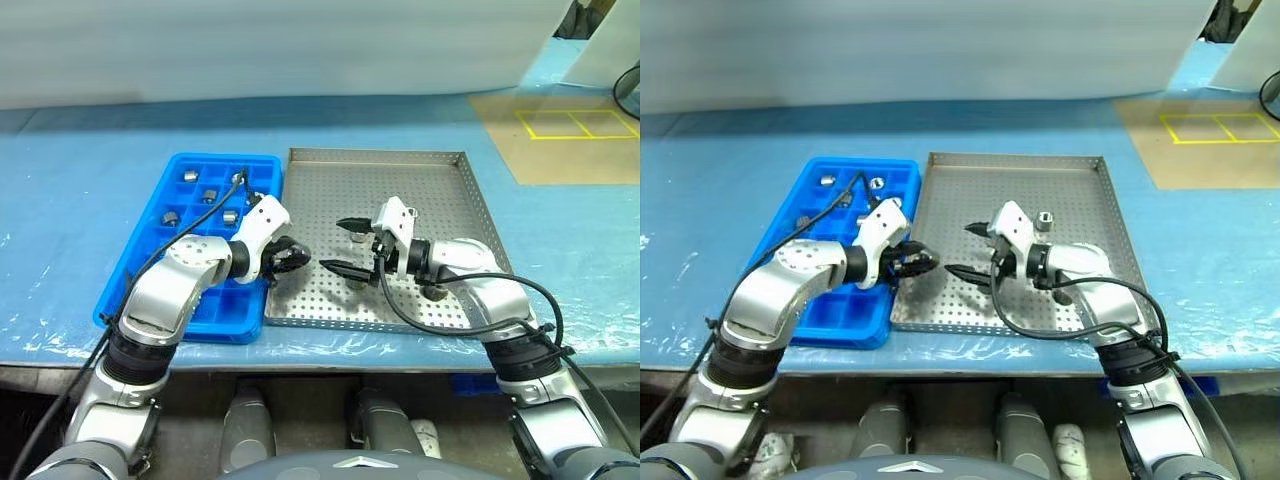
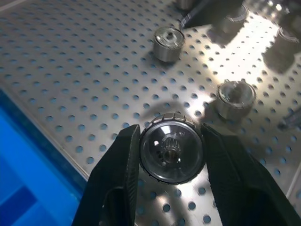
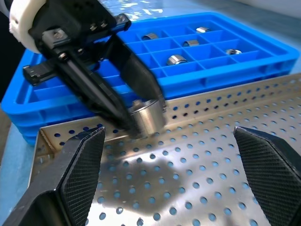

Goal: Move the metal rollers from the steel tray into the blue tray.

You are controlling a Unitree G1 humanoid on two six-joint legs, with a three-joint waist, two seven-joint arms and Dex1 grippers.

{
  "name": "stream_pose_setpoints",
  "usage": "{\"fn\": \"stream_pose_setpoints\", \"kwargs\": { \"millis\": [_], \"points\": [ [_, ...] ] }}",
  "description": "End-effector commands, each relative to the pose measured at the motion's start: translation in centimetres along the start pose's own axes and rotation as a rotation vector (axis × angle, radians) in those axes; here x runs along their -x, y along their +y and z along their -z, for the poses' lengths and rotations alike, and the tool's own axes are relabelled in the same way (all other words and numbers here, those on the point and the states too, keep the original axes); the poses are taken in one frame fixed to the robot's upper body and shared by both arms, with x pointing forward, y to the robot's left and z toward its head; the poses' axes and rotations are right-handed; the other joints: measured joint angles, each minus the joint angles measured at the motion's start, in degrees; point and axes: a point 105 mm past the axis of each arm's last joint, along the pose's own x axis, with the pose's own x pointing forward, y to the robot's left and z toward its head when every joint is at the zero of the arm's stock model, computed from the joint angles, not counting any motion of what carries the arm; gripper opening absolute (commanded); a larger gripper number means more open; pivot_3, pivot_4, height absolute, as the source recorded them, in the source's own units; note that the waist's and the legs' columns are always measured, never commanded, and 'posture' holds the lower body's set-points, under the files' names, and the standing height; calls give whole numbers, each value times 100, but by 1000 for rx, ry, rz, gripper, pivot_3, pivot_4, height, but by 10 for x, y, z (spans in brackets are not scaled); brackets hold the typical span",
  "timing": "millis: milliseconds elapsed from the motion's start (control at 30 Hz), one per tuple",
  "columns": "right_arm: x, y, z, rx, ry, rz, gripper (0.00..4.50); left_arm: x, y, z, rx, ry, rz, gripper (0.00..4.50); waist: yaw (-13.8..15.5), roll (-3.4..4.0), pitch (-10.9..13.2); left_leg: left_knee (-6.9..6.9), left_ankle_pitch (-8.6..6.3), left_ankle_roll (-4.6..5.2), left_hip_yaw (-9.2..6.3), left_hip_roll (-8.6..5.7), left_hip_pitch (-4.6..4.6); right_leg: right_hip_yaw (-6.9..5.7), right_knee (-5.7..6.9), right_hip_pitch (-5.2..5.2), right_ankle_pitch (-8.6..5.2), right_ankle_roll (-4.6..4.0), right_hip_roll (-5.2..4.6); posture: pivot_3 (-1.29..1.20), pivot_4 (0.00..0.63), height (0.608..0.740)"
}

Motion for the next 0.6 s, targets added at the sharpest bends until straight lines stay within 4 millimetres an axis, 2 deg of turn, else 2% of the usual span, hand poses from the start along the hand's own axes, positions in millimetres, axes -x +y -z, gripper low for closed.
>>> {"fn": "stream_pose_setpoints", "kwargs": {
  "millis": [33,100,333,600],
  "points": [
    [-6,-1,-10,39,-34,-39,4500,22,24,-15,22,-90,-250,1660,0,0,0,0,0,1,-1,1,-1,-1,0,0,0,0,0,96,150,740],
    [-8,-1,-11,38,-38,-52,4500,28,29,-16,43,-104,-323,1660,16,-1,1,0,-1,2,-2,0,-6,-2,-2,-4,0,0,0,103,150,740],
    [-25,3,-13,51,-48,-156,4500,69,47,-11,146,-243,-723,1660,191,-7,4,1,-5,12,-11,4,-36,-15,-7,-27,0,-1,1,257,150,740],
    [-42,4,-18,82,-53,-266,4500,109,57,10,246,-292,-1001,1660,548,-35,21,10,-9,19,-15,4,-42,-17,-7,-29,-1,-1,-2,394,150,740]
  ]
}}
